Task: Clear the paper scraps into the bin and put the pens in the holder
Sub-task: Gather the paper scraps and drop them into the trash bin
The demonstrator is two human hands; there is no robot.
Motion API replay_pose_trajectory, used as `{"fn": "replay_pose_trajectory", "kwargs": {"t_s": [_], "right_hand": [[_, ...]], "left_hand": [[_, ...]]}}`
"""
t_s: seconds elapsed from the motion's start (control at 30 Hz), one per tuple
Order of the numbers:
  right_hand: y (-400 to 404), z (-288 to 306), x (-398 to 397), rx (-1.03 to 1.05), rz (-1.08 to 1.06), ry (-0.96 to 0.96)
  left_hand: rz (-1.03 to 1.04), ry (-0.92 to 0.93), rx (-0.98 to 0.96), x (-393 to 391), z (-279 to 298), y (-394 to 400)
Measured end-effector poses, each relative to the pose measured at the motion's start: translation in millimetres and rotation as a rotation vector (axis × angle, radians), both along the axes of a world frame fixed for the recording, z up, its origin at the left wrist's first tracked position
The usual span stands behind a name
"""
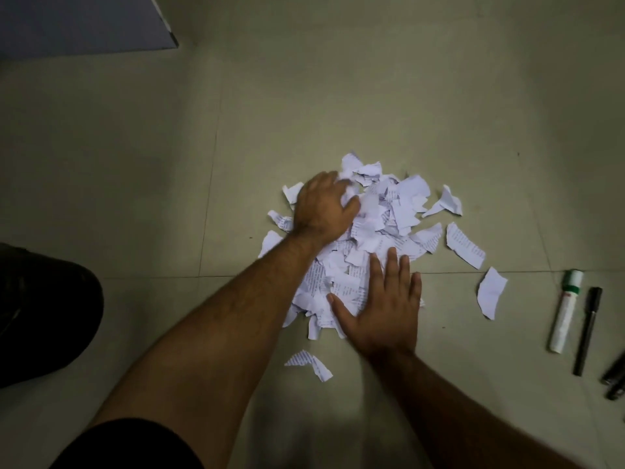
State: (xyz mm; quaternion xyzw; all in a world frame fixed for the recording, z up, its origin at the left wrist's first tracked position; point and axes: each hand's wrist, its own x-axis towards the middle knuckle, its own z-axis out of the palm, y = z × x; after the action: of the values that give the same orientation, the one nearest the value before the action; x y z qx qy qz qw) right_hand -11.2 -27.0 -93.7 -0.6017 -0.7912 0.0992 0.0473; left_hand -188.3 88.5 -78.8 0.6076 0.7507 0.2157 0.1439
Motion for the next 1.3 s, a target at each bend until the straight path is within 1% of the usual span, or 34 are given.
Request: {"fn": "replay_pose_trajectory", "kwargs": {"t_s": [0.07,0.13,0.2,0.27,0.33,0.37,0.47,0.53,0.63,0.67,0.73,0.8,0.87,1.0,1.07,1.17,1.23,1.3], "right_hand": [[0,-1,0,0.013,-0.004,0.002],[0,-2,-1,0.018,-0.008,0.008],[1,-4,-1,0.02,-0.006,0.003],[0,-5,0,0.028,-0.003,0.009],[-1,-6,1,0.032,-0.001,0.024],[0,-6,1,0.036,-0.002,0.028],[-2,-7,3,0.044,-0.009,0.062],[-4,-6,3,0.074,0.004,0.133],[-8,1,5,0.075,0.005,0.252],[-8,2,5,0.07,0.005,0.287],[-8,4,7,0.078,0.004,0.363],[-13,7,10,0.105,0.005,0.425],[-16,14,8,0.134,0.01,0.464],[-24,46,-14,0.193,0.022,0.574],[-22,59,-29,0.187,0.006,0.565],[-22,75,-45,0.1,-0.058,0.487],[-27,84,-54,0.036,-0.055,0.454],[-34,95,-64,0.016,-0.021,0.536]], "left_hand": [[-0.031,0.004,0.063,13,3,-4],[0.0,0.03,0.114,19,7,-5],[-0.008,0.048,0.084,26,11,-1],[-0.08,0.028,0.004,36,17,3],[-0.094,0.034,0.032,43,22,-4],[-0.056,0.03,0.08,44,26,-10],[0.14,-0.065,0.196,38,29,-44],[0.291,-0.105,0.228,33,29,-71],[0.434,-0.139,0.259,30,35,-108],[0.464,-0.143,0.239,31,39,-117],[0.528,-0.179,0.121,29,52,-132],[0.599,-0.257,0.024,26,67,-144],[0.685,-0.328,0.023,22,81,-152],[0.898,-0.37,0.124,12,111,-169],[1.001,-0.353,0.212,3,130,-178],[1.1,-0.347,0.294,-24,145,-193],[1.192,-0.329,0.38,-40,159,-200],[1.274,-0.367,0.458,-48,178,-205]]}}
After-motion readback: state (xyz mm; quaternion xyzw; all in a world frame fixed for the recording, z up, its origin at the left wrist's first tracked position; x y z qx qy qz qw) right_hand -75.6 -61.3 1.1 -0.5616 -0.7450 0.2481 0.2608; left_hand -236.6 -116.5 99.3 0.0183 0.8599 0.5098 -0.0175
